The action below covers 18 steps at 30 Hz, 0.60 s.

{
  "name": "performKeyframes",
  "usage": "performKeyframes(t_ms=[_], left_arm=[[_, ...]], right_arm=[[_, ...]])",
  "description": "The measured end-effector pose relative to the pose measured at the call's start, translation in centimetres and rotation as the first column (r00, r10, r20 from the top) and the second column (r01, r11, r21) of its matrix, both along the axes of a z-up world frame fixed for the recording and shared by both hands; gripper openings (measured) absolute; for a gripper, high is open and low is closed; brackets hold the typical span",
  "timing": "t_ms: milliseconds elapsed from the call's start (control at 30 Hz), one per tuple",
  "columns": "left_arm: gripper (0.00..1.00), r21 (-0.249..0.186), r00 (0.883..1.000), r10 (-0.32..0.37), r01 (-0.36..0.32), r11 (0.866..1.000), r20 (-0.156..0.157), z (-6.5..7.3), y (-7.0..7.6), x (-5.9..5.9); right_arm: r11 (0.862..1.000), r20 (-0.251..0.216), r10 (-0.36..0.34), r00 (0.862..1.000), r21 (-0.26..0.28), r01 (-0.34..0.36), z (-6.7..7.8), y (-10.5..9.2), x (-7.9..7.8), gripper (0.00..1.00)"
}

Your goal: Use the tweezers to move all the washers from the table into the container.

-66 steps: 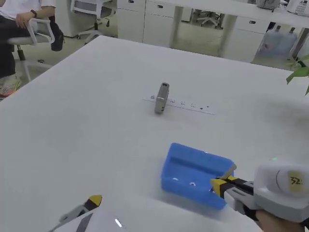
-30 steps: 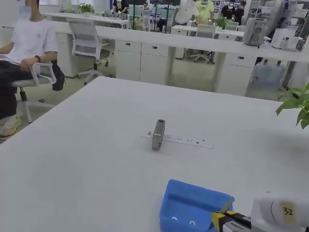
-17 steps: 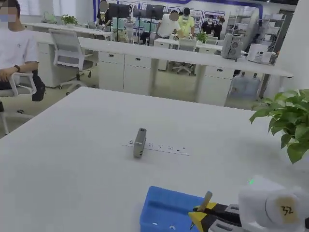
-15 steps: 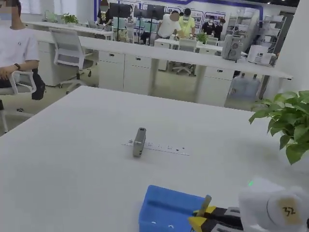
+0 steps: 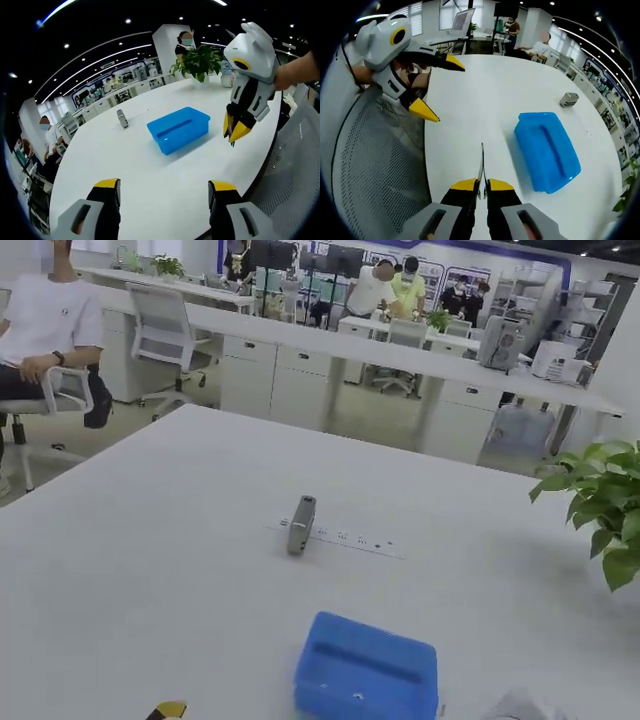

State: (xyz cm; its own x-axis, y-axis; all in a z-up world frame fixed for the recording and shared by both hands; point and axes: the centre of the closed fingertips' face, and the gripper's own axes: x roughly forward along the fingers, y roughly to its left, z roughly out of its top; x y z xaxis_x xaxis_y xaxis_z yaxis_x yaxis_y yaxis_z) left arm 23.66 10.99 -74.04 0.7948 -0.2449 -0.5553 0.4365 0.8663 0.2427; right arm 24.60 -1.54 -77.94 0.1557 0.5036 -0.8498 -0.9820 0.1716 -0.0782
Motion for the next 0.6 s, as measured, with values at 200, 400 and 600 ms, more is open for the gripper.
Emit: performKeyframes(t_ms=[200, 400, 600], left_arm=[[0.72, -0.011, 1.000, 0.012, -0.012, 1.000, 0.009, 0.2, 0.2, 0.1], [0.73, -0.033, 0.999, 0.039, -0.038, 0.999, 0.024, 0.6, 0.6, 0.3], [0.73, -0.046, 0.997, 0.069, -0.067, 0.997, 0.030, 0.8, 1.1, 0.5]], right_arm=[[0.997, -0.017, 0.060, 0.998, -0.044, -0.061, -1.9, 1.4, -0.5, 0.03], [0.991, -0.015, 0.107, 0.994, -0.076, -0.108, -3.0, 2.8, -0.5, 0.03], [0.983, -0.020, 0.152, 0.988, -0.101, -0.154, -4.5, 3.6, -0.9, 0.03]])
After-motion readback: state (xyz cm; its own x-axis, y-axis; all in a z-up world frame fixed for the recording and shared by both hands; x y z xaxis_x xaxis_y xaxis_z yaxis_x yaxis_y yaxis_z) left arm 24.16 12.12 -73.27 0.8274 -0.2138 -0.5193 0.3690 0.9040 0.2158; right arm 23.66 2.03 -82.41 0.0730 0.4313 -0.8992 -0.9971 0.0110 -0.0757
